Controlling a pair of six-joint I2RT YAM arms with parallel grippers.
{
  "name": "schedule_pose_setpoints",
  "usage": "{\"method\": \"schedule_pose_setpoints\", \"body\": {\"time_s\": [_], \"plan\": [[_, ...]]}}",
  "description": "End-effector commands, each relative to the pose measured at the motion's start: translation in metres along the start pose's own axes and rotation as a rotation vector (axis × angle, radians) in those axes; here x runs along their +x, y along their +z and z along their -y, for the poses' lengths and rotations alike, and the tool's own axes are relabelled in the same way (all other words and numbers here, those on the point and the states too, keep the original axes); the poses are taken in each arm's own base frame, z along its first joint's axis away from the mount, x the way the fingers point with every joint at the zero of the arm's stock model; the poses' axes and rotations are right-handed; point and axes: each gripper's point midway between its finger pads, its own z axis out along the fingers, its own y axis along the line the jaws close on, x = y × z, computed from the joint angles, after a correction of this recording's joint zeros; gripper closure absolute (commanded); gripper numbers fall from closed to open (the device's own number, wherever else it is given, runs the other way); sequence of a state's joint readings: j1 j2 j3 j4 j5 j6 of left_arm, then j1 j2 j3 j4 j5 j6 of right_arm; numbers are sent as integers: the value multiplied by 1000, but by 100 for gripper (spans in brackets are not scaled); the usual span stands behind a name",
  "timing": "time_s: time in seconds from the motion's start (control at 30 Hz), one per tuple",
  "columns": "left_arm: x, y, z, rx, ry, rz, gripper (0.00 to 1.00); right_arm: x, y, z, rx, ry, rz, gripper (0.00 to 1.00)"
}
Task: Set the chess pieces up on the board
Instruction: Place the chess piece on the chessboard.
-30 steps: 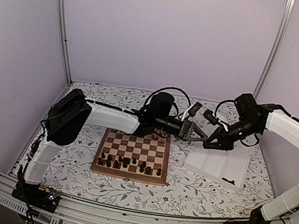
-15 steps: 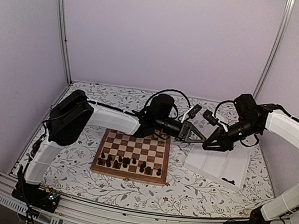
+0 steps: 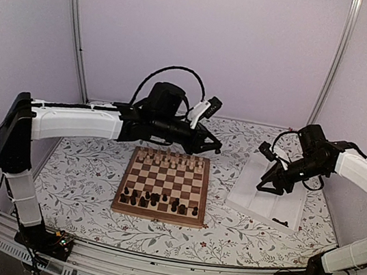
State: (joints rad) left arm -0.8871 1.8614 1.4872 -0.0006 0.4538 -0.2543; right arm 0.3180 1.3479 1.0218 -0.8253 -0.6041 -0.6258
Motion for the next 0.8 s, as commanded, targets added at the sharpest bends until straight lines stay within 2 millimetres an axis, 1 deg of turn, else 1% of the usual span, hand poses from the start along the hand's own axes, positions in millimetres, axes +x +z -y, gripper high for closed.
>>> {"method": "schedule_pose_setpoints", "body": {"time_s": [0.0,0.03,0.13,0.2,0.33,0.5,0.77], "plan": [[63,-28,-45,-262,201,-209,95,1,-9,22,128,6,42,49],[72,-32,-47,-281,225,-235,95,4,-8,24,136,11,39,49],[82,-40,-43,-294,277,-265,94,11,-4,27,147,17,41,48],[89,-40,-40,-292,293,-281,94,15,-1,29,152,24,40,48],[107,-29,-35,-264,324,-339,94,24,6,34,151,30,50,48],[129,-17,-31,-251,364,-418,93,25,13,39,144,42,51,48],[149,-8,-30,-247,390,-479,92,29,18,40,135,51,40,48]]}}
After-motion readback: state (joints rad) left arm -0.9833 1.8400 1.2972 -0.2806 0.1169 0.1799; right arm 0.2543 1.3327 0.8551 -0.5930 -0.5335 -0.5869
